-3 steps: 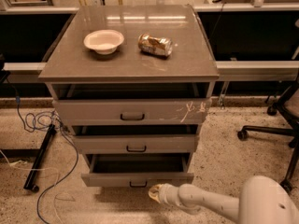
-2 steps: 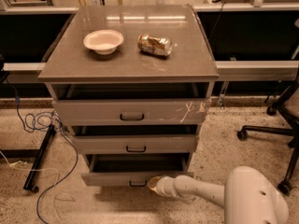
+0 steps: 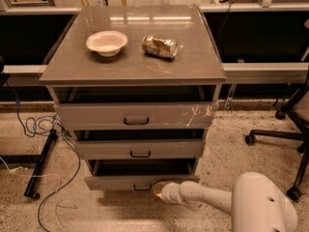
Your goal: Close bottom drawer
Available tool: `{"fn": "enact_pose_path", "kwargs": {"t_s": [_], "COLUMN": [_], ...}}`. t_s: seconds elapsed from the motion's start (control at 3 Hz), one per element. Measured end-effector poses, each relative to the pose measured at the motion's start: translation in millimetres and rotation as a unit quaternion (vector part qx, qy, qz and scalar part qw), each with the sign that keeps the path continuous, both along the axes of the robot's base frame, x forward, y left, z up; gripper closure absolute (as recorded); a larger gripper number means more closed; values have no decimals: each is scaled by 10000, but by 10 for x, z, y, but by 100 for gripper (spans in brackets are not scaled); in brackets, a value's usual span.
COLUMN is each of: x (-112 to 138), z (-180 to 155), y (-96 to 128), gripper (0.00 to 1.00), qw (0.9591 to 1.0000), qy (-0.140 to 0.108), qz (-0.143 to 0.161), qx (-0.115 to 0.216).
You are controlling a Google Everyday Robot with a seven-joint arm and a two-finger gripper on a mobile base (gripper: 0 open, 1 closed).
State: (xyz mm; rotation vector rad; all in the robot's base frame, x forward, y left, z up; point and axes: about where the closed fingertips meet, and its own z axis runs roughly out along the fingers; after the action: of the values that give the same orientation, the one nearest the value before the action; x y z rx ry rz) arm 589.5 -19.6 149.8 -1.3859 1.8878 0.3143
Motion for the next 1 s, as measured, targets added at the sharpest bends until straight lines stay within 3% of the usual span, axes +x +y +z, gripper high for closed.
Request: {"fn": "enact_pose_path", "kwargs": {"t_s": [0.67, 1.0], "x": [118, 229], "z": [22, 88], "y": [37, -45], "gripper": [0, 0], "qw": [9999, 9997], "qy": [-72, -142], "qz": [33, -30], "qx": [-67, -188]}}
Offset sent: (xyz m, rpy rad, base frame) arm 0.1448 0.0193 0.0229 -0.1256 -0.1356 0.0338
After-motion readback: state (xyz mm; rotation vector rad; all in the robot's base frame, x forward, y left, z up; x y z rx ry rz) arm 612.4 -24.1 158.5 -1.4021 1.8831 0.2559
